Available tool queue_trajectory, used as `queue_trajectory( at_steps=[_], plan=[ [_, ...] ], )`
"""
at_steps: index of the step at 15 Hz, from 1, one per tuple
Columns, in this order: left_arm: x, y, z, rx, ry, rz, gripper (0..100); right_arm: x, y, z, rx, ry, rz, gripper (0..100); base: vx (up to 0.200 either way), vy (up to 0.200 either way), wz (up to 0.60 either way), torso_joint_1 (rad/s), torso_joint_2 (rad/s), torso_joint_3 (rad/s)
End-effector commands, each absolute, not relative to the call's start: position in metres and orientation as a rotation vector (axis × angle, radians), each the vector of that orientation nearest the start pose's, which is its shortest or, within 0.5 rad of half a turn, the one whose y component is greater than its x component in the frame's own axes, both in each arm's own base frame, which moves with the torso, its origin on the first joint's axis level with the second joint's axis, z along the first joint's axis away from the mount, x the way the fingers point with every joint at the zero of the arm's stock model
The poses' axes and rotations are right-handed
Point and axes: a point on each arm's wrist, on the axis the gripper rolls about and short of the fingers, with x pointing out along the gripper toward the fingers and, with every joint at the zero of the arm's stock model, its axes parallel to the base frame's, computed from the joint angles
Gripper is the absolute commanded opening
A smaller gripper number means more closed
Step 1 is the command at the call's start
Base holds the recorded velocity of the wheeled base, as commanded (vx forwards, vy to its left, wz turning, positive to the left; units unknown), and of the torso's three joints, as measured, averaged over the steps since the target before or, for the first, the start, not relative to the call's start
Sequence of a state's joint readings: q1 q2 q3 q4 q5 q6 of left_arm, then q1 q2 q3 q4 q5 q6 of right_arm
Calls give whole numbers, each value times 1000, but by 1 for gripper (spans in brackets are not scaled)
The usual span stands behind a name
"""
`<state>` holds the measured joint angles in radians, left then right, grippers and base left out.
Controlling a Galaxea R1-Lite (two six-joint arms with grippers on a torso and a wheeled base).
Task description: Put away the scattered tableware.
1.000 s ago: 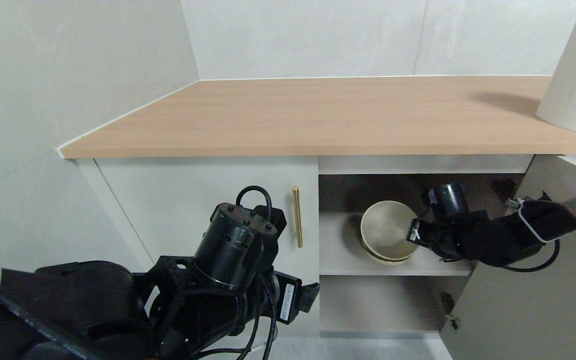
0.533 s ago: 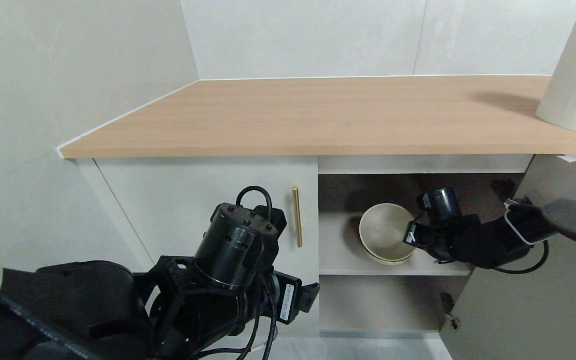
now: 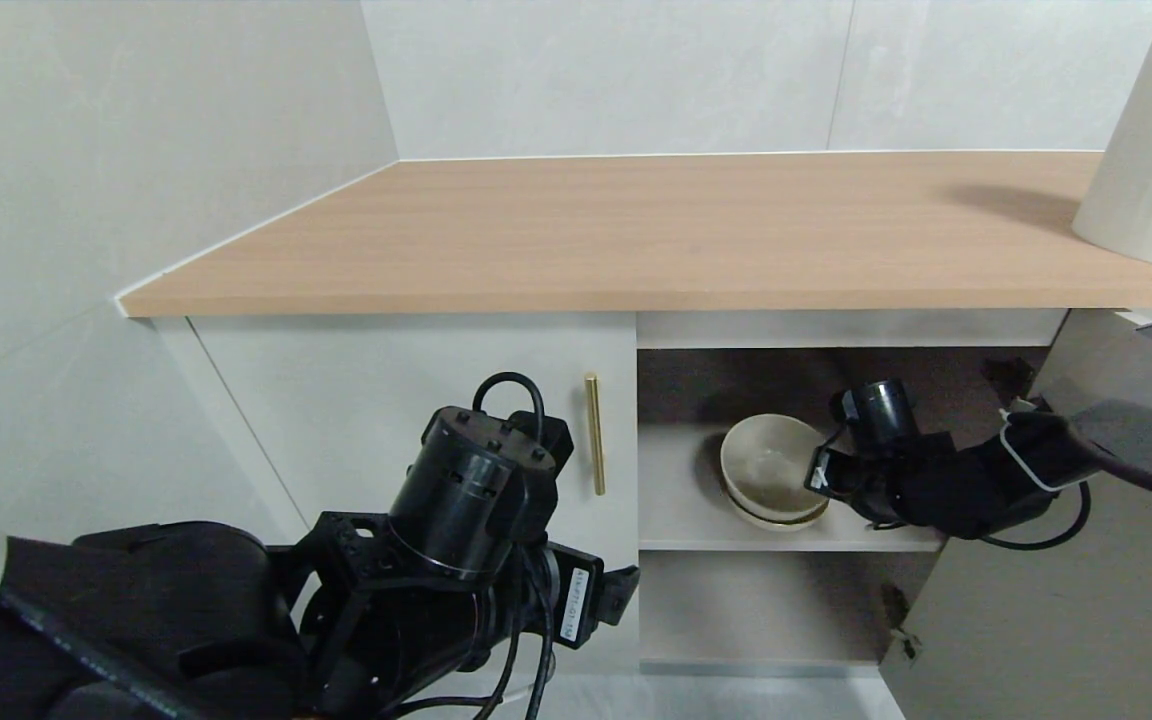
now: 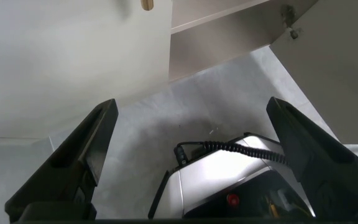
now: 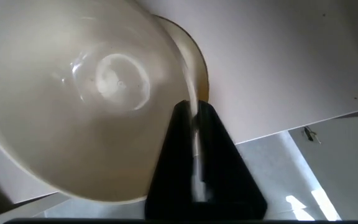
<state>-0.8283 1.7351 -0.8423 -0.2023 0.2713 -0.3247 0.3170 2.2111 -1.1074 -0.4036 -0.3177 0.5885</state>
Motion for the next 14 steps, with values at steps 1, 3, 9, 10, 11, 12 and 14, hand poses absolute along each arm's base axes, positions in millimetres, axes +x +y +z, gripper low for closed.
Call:
queue_trajectory(
  at_steps=[1, 3, 9, 10, 11, 12, 14],
  plan=[
    [205, -214, 142, 58, 672, -428, 100, 385, 119, 53, 349, 640, -193, 100, 0, 0, 0, 0, 0, 0],
    [205, -214, 142, 58, 672, -428, 100, 385, 119, 53, 352, 640, -194, 100, 0, 0, 0, 0, 0, 0],
    [210, -195, 163, 0, 610, -384, 100, 366, 115, 82, 367, 605, -166, 100, 0, 0, 0, 0, 0, 0],
    [210, -187, 173, -24, 578, -374, 100, 356, 114, 95, 372, 599, -145, 100, 0, 0, 0, 0, 0, 0],
    [207, -177, 186, -53, 538, -364, 100, 343, 114, 110, 378, 593, -106, 100, 0, 0, 0, 0, 0, 0],
    [203, -167, 199, -80, 499, -355, 100, 325, 117, 127, 382, 597, -55, 100, 0, 0, 0, 0, 0, 0],
    [189, -141, 227, -152, 406, -360, 100, 269, 120, 171, 364, 648, 45, 100, 0, 0, 0, 0, 0, 0]
  ],
)
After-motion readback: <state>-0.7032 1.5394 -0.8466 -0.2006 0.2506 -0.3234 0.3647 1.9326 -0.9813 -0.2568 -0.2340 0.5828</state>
